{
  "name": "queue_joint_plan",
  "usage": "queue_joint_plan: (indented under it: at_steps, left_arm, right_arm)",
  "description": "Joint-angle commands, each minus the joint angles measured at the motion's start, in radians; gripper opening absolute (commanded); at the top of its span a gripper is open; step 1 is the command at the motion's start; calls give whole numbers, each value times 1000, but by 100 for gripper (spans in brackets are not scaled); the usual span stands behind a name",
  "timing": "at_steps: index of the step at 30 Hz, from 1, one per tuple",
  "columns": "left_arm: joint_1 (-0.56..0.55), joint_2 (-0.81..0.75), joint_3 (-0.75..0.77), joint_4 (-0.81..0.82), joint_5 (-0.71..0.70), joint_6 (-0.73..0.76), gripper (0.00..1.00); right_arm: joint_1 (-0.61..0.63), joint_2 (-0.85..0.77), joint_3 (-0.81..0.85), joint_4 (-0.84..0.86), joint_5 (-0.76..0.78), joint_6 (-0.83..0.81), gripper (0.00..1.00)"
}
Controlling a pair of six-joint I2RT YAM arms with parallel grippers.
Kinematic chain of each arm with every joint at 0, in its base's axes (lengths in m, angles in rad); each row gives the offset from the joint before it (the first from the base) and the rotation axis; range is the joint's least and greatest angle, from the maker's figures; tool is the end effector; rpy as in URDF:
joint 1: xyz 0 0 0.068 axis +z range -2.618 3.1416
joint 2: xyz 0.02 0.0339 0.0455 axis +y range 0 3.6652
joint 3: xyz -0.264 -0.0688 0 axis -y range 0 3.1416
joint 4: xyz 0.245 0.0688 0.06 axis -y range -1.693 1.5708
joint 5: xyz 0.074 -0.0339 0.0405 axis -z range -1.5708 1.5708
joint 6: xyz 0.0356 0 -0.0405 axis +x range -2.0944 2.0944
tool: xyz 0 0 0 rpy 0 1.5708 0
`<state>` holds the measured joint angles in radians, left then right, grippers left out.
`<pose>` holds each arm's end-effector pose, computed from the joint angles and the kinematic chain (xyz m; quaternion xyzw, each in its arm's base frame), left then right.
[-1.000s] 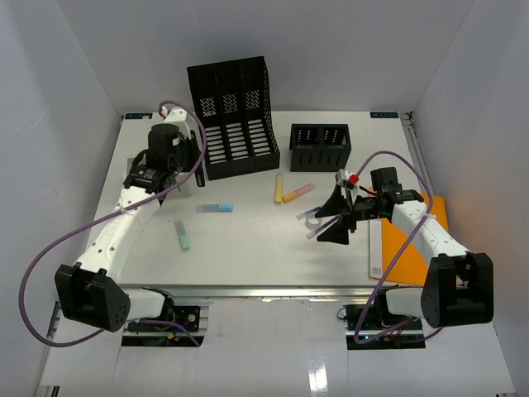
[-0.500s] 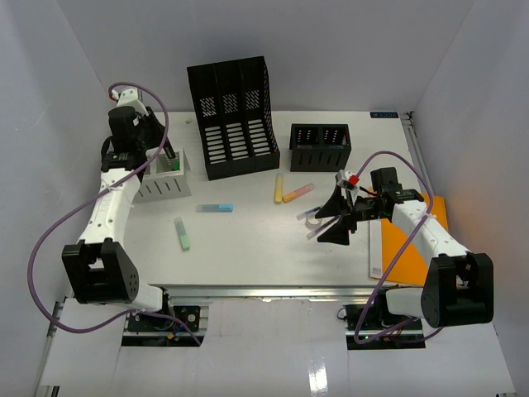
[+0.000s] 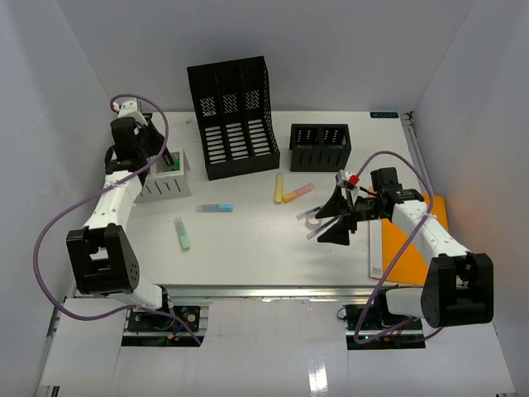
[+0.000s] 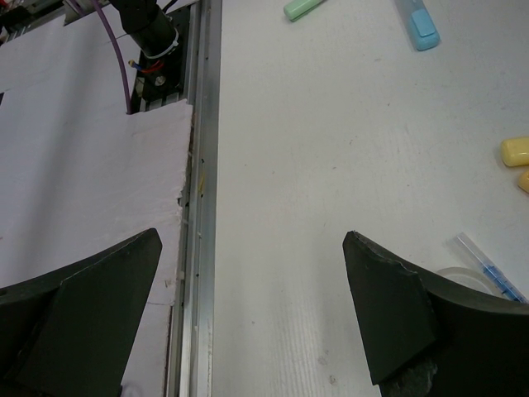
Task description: Organize the desk
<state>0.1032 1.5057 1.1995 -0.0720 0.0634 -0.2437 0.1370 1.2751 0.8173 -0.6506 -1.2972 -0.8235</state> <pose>0.3546 0.0345 0.3199 -0.1252 0.8177 -0.0656 0.5581 0.2199 0.0649 0.2367 -0.4811 0.6240 0.4922 0.3698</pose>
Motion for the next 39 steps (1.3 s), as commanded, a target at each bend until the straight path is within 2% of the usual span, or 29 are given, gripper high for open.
queue_joint_plan:
  at_steps: [1, 8, 16, 18, 20, 22, 24, 26, 29, 32, 34, 35, 39]
  left_arm:
    - [7, -41, -72, 49, 26, 1, 41]
    - [7, -82, -121, 57, 49, -2, 61]
    - [7, -168, -120, 15, 106, -18, 71]
    - [7, -236, -126, 4, 145, -40, 77]
    - [7, -306, -145, 3, 203, -69, 92]
    - [6, -377, -189, 15, 269, -102, 97]
    - [6, -431, -254, 25, 397, -126, 98]
    - [6, -489, -297, 33, 468, -152, 98]
    - [6, -578, -407, 47, 624, -172, 98]
    - [4, -646, -469, 19, 670, -152, 98]
    - [6, -702, -493, -14, 671, -116, 98]
    - [6, -720, -516, -18, 674, -111, 98]
    - [6, -767, -568, -18, 721, -101, 98]
  right_arm:
    - [-14, -3, 36, -12, -14, -26, 97]
    - [-37, -3, 31, -12, -17, -29, 97]
    - [-42, 5, 29, -26, 12, -50, 97]
    - [-39, 22, 42, -13, 52, -32, 98]
    - [-32, 55, 88, -3, 117, 14, 98]
    - [-24, 98, 128, 13, 208, 73, 97]
    - [-11, 137, 216, -1, 265, 149, 97]
    - [10, 169, 259, -18, 320, 169, 94]
    - [74, 184, 325, 18, 467, 241, 90]
    - [164, 198, 356, 62, 609, 266, 90]
    - [206, 222, 379, 70, 670, 192, 90]
    - [215, 230, 388, 60, 650, 122, 90]
    - [225, 273, 415, -64, 550, -320, 90]
